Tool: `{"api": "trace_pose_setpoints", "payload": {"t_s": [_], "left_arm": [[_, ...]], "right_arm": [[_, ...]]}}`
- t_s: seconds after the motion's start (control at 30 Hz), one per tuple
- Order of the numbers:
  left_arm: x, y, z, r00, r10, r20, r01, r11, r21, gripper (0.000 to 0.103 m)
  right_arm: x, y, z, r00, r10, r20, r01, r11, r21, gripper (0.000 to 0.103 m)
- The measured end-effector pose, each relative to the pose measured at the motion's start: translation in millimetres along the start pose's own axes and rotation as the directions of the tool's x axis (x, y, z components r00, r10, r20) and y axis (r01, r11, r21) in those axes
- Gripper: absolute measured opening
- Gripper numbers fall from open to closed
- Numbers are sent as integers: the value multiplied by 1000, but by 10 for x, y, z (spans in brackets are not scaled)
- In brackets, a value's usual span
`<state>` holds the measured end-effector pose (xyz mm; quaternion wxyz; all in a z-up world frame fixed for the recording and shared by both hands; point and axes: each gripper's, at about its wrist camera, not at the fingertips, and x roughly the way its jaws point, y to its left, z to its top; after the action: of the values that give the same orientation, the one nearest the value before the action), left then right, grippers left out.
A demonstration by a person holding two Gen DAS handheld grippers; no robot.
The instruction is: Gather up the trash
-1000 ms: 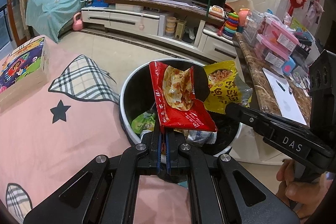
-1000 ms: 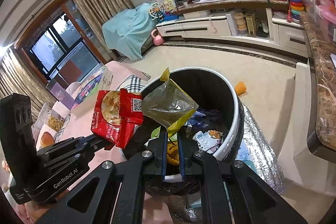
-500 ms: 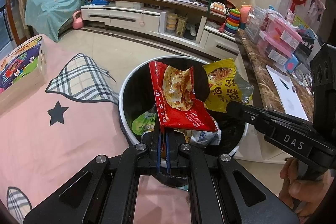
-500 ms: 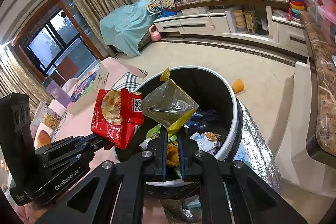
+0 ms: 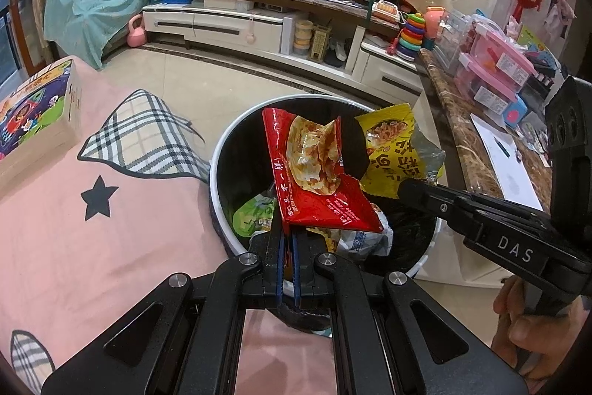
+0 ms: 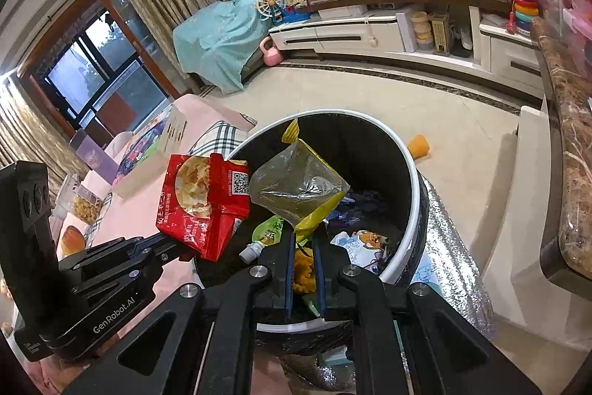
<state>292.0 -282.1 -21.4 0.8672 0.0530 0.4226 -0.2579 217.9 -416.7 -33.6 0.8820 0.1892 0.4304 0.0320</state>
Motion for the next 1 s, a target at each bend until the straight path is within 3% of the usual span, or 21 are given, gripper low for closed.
{"api": "trace_pose_setpoints", "payload": {"t_s": [0.33, 0.47, 0.53, 0.6, 0.8, 1.0], "left_arm": [[16, -17, 12, 1000, -8, -12, 8, 1000, 0, 3], [2, -2, 10, 1000, 3, -19, -3, 1000, -7, 21], [-32, 9, 7, 1000, 5, -9, -5, 1000, -10, 24], [-70, 29, -1, 1000, 5, -2, -5, 1000, -16, 29], [-192, 81, -60, 1000, 15, 17, -15, 1000, -25, 38], [-350, 182, -191, 999, 21, 34, -19, 998, -56, 45]], "right_arm": [[9, -7, 12, 1000, -9, -8, 9, 1000, -1, 13], [3, -23, 18, 1000, -5, -12, 6, 1000, 18, 14], [-15, -32, 17, 1000, -5, -9, 5, 1000, 25, 16], [-48, -27, 14, 1000, -6, 0, 6, 1000, 30, 28], [-201, 20, -22, 999, 6, 43, -8, 999, 34, 49], [-334, 58, -114, 997, 5, 71, -9, 999, 54, 64]]}}
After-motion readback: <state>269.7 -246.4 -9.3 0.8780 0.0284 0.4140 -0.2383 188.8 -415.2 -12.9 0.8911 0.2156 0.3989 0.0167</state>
